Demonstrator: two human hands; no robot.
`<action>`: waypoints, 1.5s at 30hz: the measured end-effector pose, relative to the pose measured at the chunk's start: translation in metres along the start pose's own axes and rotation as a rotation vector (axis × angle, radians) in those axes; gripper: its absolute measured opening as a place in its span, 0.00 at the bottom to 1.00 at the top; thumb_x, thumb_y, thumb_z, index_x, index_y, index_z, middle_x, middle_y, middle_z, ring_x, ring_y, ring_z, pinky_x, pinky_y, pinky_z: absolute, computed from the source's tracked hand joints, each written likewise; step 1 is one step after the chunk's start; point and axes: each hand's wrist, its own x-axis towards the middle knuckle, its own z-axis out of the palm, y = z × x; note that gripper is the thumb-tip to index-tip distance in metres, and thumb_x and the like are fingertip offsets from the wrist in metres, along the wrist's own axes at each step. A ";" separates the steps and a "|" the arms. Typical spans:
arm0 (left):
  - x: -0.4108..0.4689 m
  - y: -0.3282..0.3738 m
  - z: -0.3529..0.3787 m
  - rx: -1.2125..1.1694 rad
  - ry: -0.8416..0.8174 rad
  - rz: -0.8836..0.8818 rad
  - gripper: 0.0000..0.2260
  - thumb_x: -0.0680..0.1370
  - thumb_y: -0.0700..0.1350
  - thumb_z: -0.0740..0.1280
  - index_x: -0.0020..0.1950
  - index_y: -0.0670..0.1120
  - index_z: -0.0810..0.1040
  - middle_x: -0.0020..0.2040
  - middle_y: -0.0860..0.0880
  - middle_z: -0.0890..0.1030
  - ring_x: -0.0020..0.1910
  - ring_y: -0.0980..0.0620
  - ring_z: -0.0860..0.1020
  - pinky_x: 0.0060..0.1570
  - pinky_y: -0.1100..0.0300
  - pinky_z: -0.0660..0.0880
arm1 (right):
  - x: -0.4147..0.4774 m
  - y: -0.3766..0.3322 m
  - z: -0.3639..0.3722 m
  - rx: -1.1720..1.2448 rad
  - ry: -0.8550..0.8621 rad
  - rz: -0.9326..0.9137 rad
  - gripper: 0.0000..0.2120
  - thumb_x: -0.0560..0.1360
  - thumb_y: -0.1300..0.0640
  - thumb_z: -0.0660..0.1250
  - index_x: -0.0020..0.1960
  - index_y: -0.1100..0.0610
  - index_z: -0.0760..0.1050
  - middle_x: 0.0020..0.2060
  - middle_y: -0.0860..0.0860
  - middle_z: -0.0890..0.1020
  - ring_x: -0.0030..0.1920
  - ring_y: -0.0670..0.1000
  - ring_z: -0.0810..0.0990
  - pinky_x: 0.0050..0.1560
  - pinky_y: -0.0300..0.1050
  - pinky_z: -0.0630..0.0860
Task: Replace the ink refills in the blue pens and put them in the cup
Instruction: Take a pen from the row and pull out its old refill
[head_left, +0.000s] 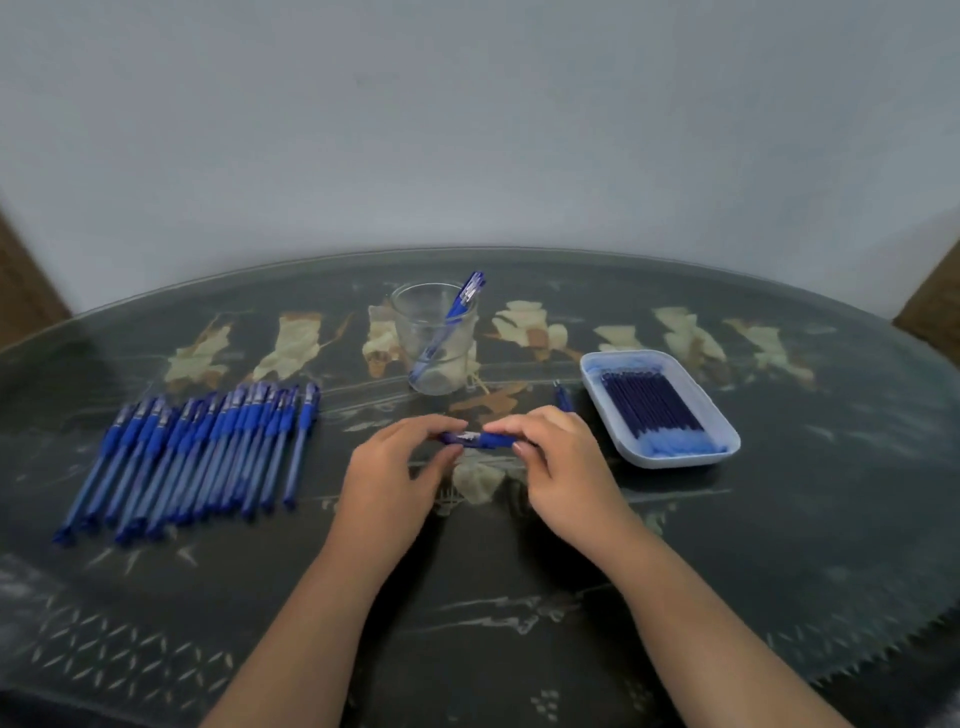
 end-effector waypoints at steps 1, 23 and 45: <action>0.001 0.001 0.000 0.003 0.007 -0.023 0.13 0.72 0.39 0.75 0.53 0.53 0.83 0.46 0.63 0.80 0.51 0.66 0.77 0.52 0.77 0.67 | 0.000 0.001 0.000 0.023 -0.022 0.003 0.18 0.77 0.67 0.62 0.58 0.50 0.82 0.47 0.48 0.78 0.51 0.51 0.74 0.54 0.42 0.69; -0.003 0.008 -0.005 -0.188 -0.038 -0.263 0.07 0.74 0.40 0.73 0.43 0.52 0.84 0.38 0.62 0.82 0.44 0.66 0.78 0.44 0.77 0.69 | -0.008 0.007 0.014 -0.016 0.165 -0.286 0.17 0.73 0.68 0.67 0.57 0.54 0.84 0.40 0.48 0.80 0.45 0.51 0.74 0.48 0.42 0.73; -0.003 0.004 -0.007 -0.201 -0.066 -0.362 0.04 0.75 0.44 0.72 0.44 0.53 0.84 0.40 0.57 0.83 0.44 0.65 0.78 0.41 0.77 0.69 | -0.012 0.003 0.012 -0.156 0.152 -0.336 0.21 0.70 0.72 0.63 0.60 0.59 0.82 0.42 0.53 0.78 0.46 0.54 0.75 0.47 0.48 0.75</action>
